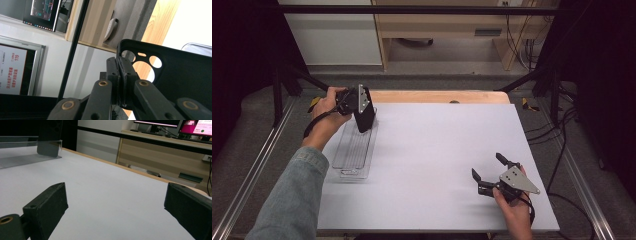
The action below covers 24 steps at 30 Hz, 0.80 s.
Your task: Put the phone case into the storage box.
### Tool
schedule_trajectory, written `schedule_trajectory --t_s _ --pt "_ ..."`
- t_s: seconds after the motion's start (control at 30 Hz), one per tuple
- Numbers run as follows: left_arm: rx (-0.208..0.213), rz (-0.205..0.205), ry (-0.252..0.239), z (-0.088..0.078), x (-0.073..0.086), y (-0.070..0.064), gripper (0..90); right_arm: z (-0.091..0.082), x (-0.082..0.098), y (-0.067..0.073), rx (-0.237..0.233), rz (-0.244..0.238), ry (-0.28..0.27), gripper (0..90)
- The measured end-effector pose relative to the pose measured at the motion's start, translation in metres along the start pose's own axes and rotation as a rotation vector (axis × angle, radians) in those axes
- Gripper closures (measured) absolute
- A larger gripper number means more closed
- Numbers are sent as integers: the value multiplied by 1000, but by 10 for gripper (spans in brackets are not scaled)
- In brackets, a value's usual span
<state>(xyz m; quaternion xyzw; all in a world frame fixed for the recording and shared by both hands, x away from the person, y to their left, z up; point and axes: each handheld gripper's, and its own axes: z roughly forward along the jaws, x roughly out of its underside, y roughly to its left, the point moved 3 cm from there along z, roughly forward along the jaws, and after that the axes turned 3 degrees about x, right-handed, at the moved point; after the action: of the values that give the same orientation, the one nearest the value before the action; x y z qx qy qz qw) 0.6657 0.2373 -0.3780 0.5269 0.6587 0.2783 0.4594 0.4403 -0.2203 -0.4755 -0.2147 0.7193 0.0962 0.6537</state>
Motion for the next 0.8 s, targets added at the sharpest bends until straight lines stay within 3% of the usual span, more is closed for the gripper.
schedule_trajectory --t_s 0.8 --pt "4 8 33 7 -1 2 864 0 0 -1 -2 7 -1 51"
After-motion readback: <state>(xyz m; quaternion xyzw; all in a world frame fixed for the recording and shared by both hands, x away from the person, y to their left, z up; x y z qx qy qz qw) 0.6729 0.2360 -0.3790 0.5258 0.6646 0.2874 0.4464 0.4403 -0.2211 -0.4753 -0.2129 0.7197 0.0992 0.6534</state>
